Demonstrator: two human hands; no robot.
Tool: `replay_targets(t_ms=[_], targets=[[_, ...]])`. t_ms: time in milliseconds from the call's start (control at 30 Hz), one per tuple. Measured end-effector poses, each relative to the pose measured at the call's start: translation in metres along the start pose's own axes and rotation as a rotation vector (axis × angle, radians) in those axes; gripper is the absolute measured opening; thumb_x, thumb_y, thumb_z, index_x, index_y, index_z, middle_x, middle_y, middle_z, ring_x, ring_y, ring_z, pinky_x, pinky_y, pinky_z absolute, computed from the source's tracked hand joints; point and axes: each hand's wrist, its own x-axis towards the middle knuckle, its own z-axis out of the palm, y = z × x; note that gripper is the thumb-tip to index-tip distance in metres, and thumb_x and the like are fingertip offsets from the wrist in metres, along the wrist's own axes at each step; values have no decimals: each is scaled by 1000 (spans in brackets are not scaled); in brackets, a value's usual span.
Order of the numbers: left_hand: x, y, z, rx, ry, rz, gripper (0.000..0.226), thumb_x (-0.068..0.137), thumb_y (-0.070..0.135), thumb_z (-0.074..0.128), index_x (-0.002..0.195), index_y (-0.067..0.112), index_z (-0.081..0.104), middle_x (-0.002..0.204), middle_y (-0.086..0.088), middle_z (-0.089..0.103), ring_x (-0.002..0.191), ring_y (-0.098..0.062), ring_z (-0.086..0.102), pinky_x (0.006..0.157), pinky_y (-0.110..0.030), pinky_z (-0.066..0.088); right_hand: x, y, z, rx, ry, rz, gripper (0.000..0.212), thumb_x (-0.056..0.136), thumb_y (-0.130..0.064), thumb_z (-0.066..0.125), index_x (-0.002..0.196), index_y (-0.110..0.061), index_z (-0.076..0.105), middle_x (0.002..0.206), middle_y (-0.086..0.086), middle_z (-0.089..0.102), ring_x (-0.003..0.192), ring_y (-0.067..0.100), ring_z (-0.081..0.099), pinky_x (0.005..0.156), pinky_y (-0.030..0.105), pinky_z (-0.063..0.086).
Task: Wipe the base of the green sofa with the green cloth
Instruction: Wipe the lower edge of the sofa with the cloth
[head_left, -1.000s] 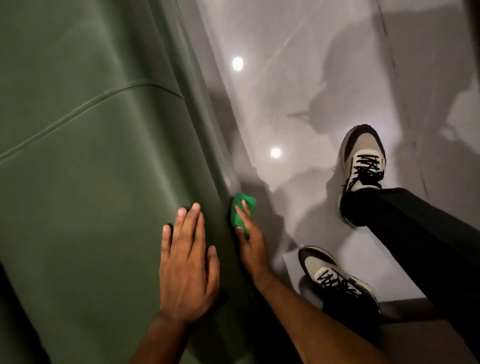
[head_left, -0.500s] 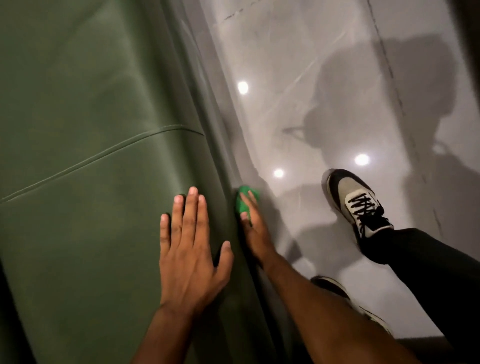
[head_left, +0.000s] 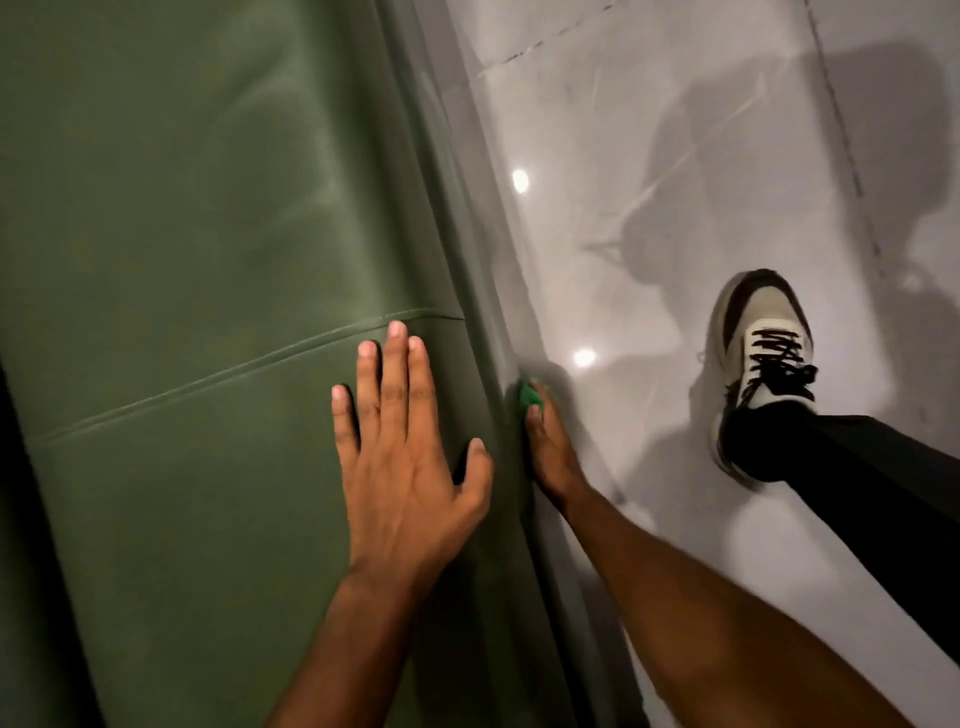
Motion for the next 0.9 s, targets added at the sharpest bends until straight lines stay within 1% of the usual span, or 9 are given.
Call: replay_targets(t_ms=[133, 200, 267, 433, 567, 667, 767, 833, 900], targets=[[6, 2, -5, -8, -40, -28, 98, 77, 42, 56, 155, 11, 7, 166, -5, 1, 152, -21, -7, 123, -52, 5, -29, -10, 6, -6, -19, -65, 44, 104, -28, 33, 148, -31, 29, 163, 0, 23, 152, 14, 18, 124, 29, 12], [15, 1, -9, -8, -42, -25, 97, 77, 41, 56, 155, 11, 7, 166, -5, 2, 152, -22, -7, 123, -51, 4, -20, -34, 11, -32, -84, -200, 42, 102, -32, 34, 142, -47, 28, 164, -3, 20, 151, 3, 15, 122, 18, 11], [27, 3, -13, -20, -35, -35, 96, 76, 38, 56, 155, 10, 10, 166, -4, 3, 153, -22, -6, 123, -51, 4, 3, -55, 15, -109, -120, -252, 42, 102, -36, 33, 140, -51, 26, 163, -9, 15, 148, -8, 9, 117, 6, 9], [35, 8, -8, -3, -3, -78, 96, 72, 35, 58, 154, 10, 16, 165, -4, 8, 153, -24, 0, 122, -52, 9, 30, -37, 10, -96, 8, 10, 48, 105, -25, 30, 152, -16, 23, 164, 5, 17, 153, 18, 11, 123, 27, 7], [46, 5, -14, 27, -37, -28, 101, 68, 37, 59, 155, 10, 15, 166, -5, 8, 153, -25, 0, 122, -51, 8, 7, -48, 22, -7, 31, 1, 46, 103, -39, 30, 149, -35, 29, 164, -4, 23, 151, 11, 19, 125, 37, 17], [69, 1, -27, 46, -53, -9, 100, 70, 38, 58, 154, 8, 14, 165, -6, 6, 153, -23, -1, 122, -51, 11, 22, -91, 29, -26, -39, -176, 41, 99, -46, 31, 139, -55, 32, 163, -8, 22, 150, 3, 16, 122, 21, 15], [100, -6, -38, 21, -30, -41, 100, 72, 38, 58, 155, 8, 9, 166, -7, 2, 153, -21, -5, 123, -48, 10, 61, -118, 28, -99, -43, -251, 47, 99, -34, 32, 146, -29, 32, 162, 2, 22, 151, 10, 13, 122, 18, 9], [116, -5, -41, 14, -30, -51, 102, 72, 40, 57, 155, 9, 7, 166, -6, 0, 152, -20, -8, 124, -47, 7, 79, -112, 22, -83, -12, -156, 51, 100, -28, 32, 148, -10, 32, 161, 11, 24, 152, 20, 15, 125, 31, 12], [125, -1, -43, -4, -29, -70, 105, 70, 41, 57, 155, 10, 5, 166, -5, -2, 152, -21, -9, 124, -48, 5, 75, -101, 23, -61, 82, 10, 46, 103, -22, 33, 147, -7, 35, 158, 15, 32, 149, 27, 26, 123, 41, 21]])
